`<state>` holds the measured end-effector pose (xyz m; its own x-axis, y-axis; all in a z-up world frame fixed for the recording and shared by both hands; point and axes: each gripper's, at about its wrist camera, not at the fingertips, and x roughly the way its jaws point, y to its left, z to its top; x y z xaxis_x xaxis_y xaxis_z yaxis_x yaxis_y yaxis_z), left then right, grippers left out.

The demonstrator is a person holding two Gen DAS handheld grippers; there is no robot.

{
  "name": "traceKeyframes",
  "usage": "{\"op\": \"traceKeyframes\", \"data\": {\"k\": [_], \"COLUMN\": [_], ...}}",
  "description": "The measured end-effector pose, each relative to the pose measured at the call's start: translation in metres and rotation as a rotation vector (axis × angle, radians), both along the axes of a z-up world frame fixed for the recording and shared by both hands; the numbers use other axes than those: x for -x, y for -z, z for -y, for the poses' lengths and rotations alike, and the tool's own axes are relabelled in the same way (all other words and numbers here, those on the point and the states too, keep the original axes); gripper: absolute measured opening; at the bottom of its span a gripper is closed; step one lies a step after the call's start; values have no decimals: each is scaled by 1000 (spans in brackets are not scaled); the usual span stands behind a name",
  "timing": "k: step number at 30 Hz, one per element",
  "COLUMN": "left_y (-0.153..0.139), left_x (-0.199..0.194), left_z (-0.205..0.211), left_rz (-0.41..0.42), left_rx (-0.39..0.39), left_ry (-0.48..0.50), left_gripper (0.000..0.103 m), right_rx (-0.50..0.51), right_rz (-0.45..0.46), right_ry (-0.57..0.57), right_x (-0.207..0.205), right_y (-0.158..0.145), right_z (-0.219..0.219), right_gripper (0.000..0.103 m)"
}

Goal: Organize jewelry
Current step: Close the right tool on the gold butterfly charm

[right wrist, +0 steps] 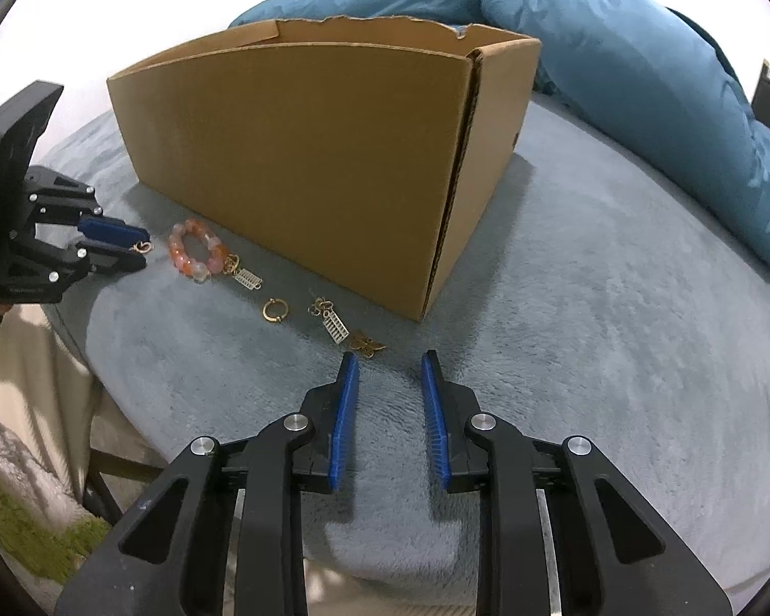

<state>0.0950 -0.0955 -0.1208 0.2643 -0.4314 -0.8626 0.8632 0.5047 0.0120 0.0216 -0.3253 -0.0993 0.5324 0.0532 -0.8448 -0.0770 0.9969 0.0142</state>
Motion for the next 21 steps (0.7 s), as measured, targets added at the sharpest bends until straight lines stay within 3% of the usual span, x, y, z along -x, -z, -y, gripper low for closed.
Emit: {"op": "traceKeyframes", "data": {"k": [10,21], "left_y": [0,0], "left_x": [-3,-5], "left_z": [-2,-2], "left_rz": [-11,-9], "left_rx": [2,3], "left_ry": [-4,-4], "left_gripper": [18,18], "right_rx": [-7,-5], "right_rz": [-4,-4], "right_ry": [-53,-39], "right_x": [-13,-18], "right_y": [1,4], "right_z": [-5,-5], "right_gripper": [17,13]}}
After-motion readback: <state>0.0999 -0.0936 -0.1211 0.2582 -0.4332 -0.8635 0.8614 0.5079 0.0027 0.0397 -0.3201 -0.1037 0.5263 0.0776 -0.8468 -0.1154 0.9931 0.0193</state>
